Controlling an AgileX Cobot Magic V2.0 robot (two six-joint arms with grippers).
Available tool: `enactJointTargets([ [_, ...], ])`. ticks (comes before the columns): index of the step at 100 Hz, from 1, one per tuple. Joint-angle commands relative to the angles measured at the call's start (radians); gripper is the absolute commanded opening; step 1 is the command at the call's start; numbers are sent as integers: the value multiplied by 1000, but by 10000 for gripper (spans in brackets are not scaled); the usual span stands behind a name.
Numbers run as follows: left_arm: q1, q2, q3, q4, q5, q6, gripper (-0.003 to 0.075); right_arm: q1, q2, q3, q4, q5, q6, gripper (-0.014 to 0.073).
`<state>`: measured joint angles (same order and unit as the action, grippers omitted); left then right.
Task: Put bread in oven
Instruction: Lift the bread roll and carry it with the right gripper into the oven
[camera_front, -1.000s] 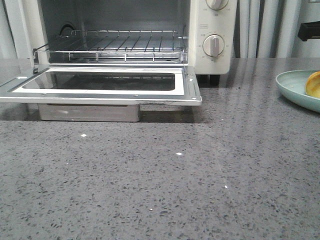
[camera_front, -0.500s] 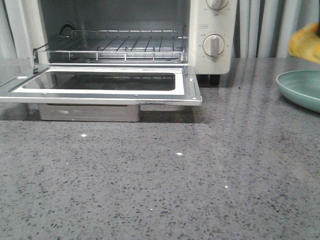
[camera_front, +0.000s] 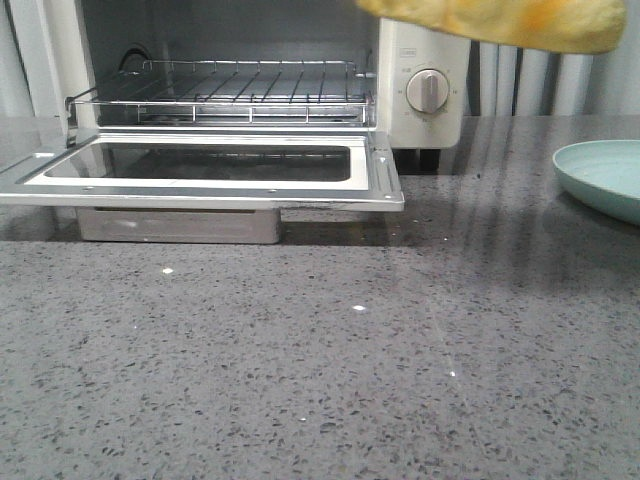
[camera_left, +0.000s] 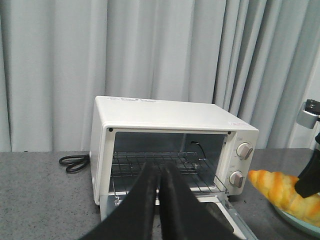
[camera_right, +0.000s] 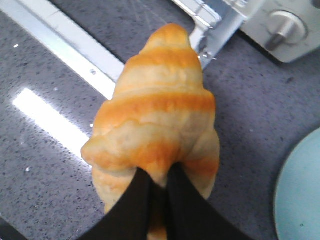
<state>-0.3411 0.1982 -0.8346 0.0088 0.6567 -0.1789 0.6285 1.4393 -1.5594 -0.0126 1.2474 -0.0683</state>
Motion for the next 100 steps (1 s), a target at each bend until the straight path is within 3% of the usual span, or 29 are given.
enactJointTargets([
  [1, 1, 16, -29, -9, -67, -7, -21, 43, -16, -33, -7, -76, -56, -69],
  [16, 1, 16, -29, -9, -65, -7, -21, 105, 19, -35, -7, -173, -113, -69],
  [31, 1, 16, -29, -9, -63, -7, -21, 142, 73, -58, -96, -224, -113, -69],
  [74, 1, 16, -29, -9, -63, -7, -21, 144, 332, -372, -244, -238, -113, -69],
  [100, 1, 16, -29, -9, -63, -7, -21, 144, 451, -475, -358, -273, -113, -69],
])
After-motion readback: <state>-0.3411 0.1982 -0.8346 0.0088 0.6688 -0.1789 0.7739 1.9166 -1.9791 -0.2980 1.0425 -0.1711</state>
